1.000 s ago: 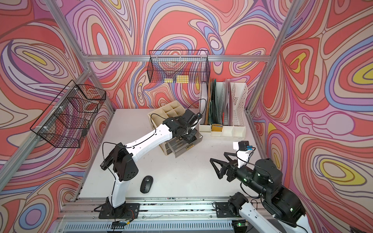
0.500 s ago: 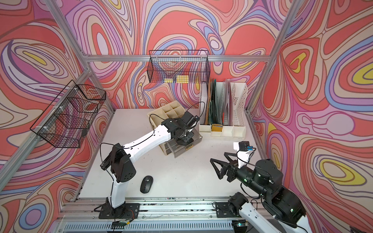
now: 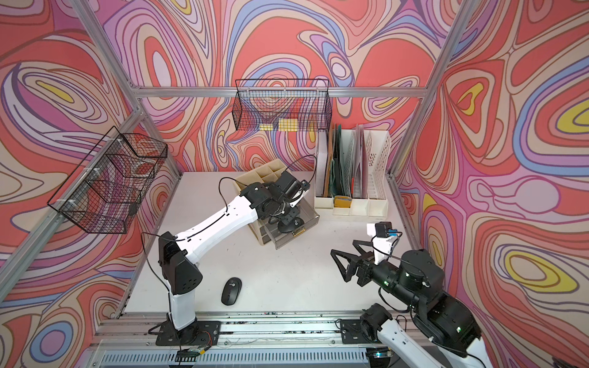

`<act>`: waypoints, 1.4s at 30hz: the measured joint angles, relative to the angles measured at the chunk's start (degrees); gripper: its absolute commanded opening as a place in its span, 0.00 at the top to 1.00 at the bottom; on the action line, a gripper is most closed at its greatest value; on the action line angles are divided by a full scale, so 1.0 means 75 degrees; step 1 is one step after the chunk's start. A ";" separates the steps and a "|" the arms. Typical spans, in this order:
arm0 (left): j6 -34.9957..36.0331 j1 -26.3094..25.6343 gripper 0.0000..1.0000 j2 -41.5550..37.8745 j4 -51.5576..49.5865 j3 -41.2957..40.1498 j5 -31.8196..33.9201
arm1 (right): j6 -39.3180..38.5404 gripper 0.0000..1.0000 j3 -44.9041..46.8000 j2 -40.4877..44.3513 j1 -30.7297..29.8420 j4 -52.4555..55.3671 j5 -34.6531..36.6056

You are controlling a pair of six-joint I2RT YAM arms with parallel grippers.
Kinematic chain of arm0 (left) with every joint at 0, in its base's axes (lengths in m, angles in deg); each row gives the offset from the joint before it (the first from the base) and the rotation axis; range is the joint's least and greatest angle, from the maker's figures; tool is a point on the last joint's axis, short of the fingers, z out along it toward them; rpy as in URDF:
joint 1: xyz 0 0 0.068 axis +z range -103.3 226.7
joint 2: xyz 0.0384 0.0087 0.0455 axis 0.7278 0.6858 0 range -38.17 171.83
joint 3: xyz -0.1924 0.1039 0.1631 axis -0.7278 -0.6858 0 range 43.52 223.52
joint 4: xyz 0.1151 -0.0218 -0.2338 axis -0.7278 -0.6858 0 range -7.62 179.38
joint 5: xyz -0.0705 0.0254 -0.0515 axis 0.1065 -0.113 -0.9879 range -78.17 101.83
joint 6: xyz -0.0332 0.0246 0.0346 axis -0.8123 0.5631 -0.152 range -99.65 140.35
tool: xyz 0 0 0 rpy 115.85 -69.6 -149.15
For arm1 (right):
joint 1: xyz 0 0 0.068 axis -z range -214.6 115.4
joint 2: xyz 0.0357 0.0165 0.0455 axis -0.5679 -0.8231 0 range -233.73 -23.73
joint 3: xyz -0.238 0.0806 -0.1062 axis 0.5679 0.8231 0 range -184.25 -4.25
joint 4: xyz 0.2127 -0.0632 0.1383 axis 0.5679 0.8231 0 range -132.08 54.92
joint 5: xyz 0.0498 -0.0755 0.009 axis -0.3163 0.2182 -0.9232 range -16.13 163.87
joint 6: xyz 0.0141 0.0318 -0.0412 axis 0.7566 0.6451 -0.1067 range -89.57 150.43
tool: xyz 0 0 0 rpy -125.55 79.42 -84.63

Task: Take the mice out of the drawer
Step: Pick up the mouse from the drawer.

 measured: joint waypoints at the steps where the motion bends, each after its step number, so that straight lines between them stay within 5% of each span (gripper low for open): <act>1: 0.0096 0.0003 0.39 -0.0035 -0.0073 0.0017 -0.0082 | 0.0000 0.02 0.0000 0.0000 0.0000 0.0003 -0.0009; 6: 0.0583 0.0015 0.15 -0.0067 -0.0562 0.0012 -0.0612 | 0.0003 0.02 0.0000 0.0012 0.0000 0.0009 -0.0047; 11: 0.0973 0.0041 0.05 -0.0067 -0.0769 -0.0093 -0.1000 | 0.0035 0.02 0.0000 0.0082 0.0000 0.0015 -0.0050; 23: 0.1145 0.0047 0.11 0.0306 -0.0828 0.0166 -0.1169 | 0.0058 0.02 0.0000 0.0117 0.0000 0.0035 -0.0055; 36: 0.0458 0.0216 0.30 0.0985 -0.0976 0.0997 -0.1247 | 0.0058 0.02 0.0000 0.0175 0.0000 0.0041 -0.0050; 42: -0.0067 0.0303 0.25 0.1008 -0.0979 0.1105 -0.0979 | 0.0058 0.01 0.0000 0.0178 0.0000 0.0041 -0.0047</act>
